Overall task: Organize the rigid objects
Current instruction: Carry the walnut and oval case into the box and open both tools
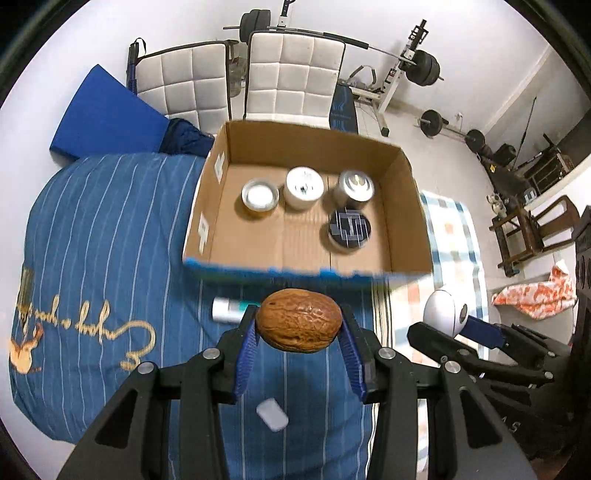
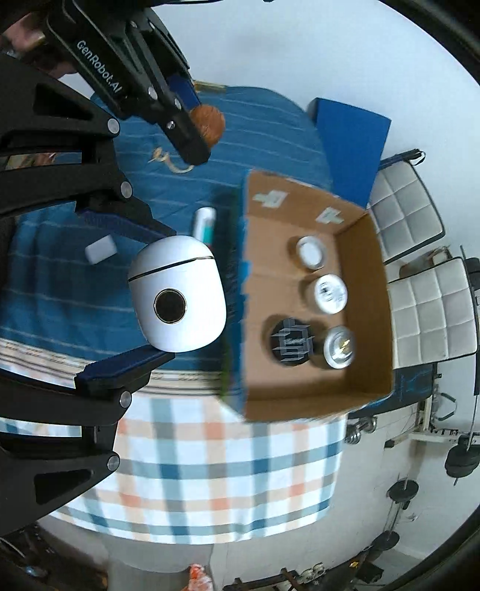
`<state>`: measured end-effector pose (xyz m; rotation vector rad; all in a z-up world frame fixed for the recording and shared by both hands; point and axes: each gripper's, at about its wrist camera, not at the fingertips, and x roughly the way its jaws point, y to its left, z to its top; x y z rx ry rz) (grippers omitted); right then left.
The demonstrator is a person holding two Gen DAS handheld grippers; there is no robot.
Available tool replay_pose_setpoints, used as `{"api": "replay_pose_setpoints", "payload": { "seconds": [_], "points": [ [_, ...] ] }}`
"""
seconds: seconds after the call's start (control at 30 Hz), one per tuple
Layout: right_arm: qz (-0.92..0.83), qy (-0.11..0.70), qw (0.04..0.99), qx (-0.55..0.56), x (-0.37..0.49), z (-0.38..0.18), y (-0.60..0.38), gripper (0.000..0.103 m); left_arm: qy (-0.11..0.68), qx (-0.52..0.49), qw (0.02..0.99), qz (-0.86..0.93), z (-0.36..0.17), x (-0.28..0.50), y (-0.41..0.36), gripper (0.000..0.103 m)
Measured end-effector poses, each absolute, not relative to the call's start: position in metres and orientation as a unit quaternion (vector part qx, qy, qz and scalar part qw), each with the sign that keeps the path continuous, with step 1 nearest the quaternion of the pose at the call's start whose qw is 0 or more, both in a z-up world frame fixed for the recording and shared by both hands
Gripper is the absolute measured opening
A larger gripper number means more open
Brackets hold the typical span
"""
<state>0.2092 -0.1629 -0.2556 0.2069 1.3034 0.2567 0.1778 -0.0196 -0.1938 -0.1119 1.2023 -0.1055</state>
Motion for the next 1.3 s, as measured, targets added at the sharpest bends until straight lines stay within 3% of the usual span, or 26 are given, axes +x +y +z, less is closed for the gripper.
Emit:
{"api": "replay_pose_setpoints", "payload": {
  "seconds": [0.23, 0.53, 0.93, 1.03, 1.23, 1.3],
  "points": [
    [0.113, 0.618, 0.772, 0.094, 0.298, -0.29, -0.145, 0.058, 0.588, -0.074, 0.805, -0.043, -0.217, 0.26, -0.007, 0.039],
    [0.1, 0.676, 0.723, 0.105, 0.394, -0.386, -0.128, 0.058, 0.674, -0.127, 0.727, -0.026, -0.324, 0.371, 0.016, 0.039],
    [0.114, 0.705, 0.694, 0.085, 0.434, -0.432, -0.11, 0.059, 0.726, -0.111, 0.678, -0.019, -0.38, 0.421, 0.018, 0.041],
    [0.114, 0.706, 0.694, 0.081, 0.437, -0.43, -0.109, 0.059, 0.729, -0.122, 0.674, -0.02, -0.379, 0.421, 0.02, 0.046],
    [0.105, 0.7, 0.702, 0.079, 0.435, -0.417, -0.118, 0.069, 0.717, -0.11, 0.688, -0.026, -0.351, 0.425, 0.018, 0.068],
    [0.1, 0.692, 0.711, 0.077, 0.43, -0.407, -0.124, 0.076, 0.705, -0.106, 0.701, -0.026, -0.335, 0.42, 0.018, 0.083]
  ]
}}
